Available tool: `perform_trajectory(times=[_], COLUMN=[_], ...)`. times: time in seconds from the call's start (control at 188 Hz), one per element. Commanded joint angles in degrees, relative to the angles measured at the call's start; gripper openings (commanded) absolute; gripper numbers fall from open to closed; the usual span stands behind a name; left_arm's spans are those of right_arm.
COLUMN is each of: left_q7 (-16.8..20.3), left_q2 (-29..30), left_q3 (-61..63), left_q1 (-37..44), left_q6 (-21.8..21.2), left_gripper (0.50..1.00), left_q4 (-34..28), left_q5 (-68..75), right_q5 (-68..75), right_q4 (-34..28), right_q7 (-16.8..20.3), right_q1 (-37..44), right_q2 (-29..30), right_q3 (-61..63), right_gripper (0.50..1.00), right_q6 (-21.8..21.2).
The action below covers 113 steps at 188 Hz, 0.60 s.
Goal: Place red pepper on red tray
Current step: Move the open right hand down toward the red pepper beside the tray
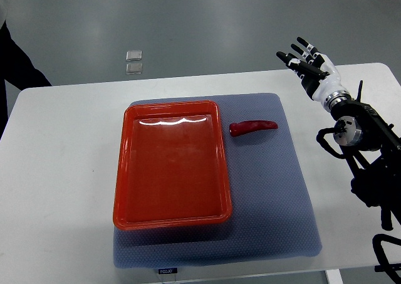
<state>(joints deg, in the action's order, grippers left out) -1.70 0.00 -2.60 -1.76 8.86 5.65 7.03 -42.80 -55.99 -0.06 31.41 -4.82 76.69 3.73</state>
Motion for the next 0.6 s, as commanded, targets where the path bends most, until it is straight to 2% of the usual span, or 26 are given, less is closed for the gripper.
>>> perform_trajectory(times=[0.0,0.266,0.415,0.596], left_q7=[-0.1,0.0,0.0,0.0], left_q2=[0.0,0.0,0.0,0.0], left_q3=[0.4,0.0,-0.1,-0.1], left_q1=[-0.1,-0.1,-0.1,-0.1], left_q6=[-0.1,0.0,-0.1,0.0], left_gripper=[1.0,1.0,1.0,1.0], left_q4=[-0.2,0.2,-0.2,0.1], left_q5=[0.0,0.0,0.0,0.0], right_q5=[-0.2,-0.8,-1.1,-2.6], right_q4=[0.1,1.1,1.2,1.5], right_q7=[0.0,0.1,0.2,0.3], right_q1=[0.8,1.1,1.2,1.6], right_q2=[-0.1,-1.3,-1.4,-2.4], right_q3=[-0.1,-0.7,-1.2,-2.4], right_gripper=[0.917,0.917,0.919,0.919], right_q6=[0.1,-0.4,-6.6,-8.1])
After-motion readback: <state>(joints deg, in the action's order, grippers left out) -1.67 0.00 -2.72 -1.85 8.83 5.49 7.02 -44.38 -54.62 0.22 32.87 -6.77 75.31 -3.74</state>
